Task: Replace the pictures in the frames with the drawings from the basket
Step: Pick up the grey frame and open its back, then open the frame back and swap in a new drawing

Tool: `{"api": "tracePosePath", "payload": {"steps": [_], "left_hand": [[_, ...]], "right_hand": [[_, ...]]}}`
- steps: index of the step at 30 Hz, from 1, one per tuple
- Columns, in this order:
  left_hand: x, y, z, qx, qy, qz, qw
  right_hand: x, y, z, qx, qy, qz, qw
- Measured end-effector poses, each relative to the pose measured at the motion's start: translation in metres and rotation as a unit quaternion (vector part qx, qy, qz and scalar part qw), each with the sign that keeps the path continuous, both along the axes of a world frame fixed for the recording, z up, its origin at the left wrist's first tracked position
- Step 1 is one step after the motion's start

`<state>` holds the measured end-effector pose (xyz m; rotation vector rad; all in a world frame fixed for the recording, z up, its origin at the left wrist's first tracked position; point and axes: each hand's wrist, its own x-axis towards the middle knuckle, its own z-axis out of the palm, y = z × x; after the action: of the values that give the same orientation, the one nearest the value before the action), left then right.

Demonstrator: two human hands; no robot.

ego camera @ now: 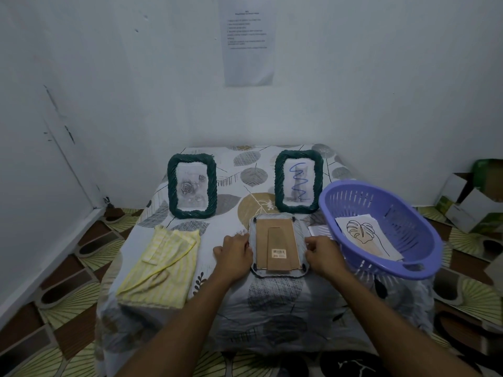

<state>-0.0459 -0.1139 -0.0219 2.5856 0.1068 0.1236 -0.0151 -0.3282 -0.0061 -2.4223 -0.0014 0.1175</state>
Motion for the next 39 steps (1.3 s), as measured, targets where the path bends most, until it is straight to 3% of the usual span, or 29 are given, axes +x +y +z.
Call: {"api": "tracePosePath", "payload": {"steps": [4,8,11,28,33,39], "left_hand": [[0.003,-0.002,-0.003,0.048,0.001,0.000,0.999],[0.004,-0.007,-0.010,0.041,-0.057,-0.001,0.998],[0.009,-0.017,-0.012,0.041,-0.049,-0.026,0.998],[0.015,-0.038,-0.001,-0.089,-0.079,-0.020,0.993],[0.023,-0.037,0.008,-0.238,-0.085,0.039,0.967],[0.024,-0.022,0.012,-0.435,-0.054,0.117,0.891]], "right_hand": [[0.004,-0.002,-0.002,-0.016,-0.003,0.007,1.000],[0.007,0.001,0.000,-0.004,-0.070,0.036,0.997],[0.006,0.006,-0.001,-0.009,-0.115,0.064,0.991],[0.009,0.002,-0.024,0.074,-0.179,0.010,0.981],[0.011,0.002,-0.026,0.073,-0.173,0.013,0.982],[0.012,0.002,-0.030,0.068,-0.166,0.016,0.984]]}}
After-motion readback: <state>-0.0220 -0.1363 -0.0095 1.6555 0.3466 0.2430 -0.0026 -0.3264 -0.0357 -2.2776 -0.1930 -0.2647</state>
